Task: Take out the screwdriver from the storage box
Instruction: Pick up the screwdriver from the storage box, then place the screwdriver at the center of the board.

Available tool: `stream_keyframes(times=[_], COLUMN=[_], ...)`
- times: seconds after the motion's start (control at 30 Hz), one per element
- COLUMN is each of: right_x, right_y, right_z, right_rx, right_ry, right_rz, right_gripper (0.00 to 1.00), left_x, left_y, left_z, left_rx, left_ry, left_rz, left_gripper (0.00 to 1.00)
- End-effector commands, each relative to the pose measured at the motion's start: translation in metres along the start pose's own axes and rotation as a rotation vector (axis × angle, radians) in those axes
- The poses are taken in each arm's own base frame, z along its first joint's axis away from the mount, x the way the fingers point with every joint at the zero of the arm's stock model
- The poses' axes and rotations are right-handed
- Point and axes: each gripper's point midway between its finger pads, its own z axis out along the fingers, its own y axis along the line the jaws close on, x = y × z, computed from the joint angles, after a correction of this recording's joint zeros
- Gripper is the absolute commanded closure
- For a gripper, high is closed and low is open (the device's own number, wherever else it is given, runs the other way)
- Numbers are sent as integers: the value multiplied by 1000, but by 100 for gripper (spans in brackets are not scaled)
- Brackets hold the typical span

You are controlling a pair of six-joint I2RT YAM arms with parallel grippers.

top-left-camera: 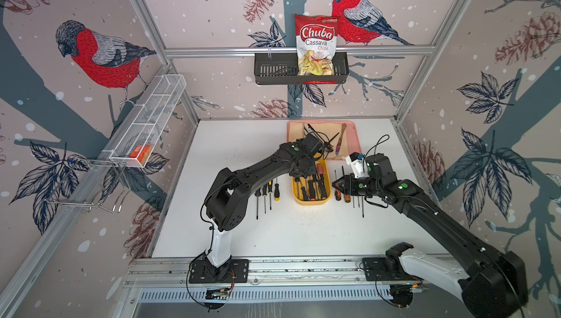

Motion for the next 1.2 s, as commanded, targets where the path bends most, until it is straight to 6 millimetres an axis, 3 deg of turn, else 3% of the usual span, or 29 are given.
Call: stream_keyframes(times=[0.0,0.2,0.53,0.83,1.17], right_x=[-9,-8,-2,8,14], right_y=[13,30,60,76,85], right_z=[4,18,50,75,88], right_rx=[-38,-71,-106,-111,-108], right_ry=[-28,-14,41,86,100], right_rz=[-9,-19,-49,-65,-70], right_gripper=[61,61,61,62,62], left_x=[1,5,24,38,43], left_y=[12,40,112,180,226], left_z=[-14,-35,-62,-63,-40], left_rx=[-25,-29,-96,-165,-214], left_ry=[11,13,6,12,60], left_rz=[70,92,119,66,25], left_gripper=[90,90,90,90,90])
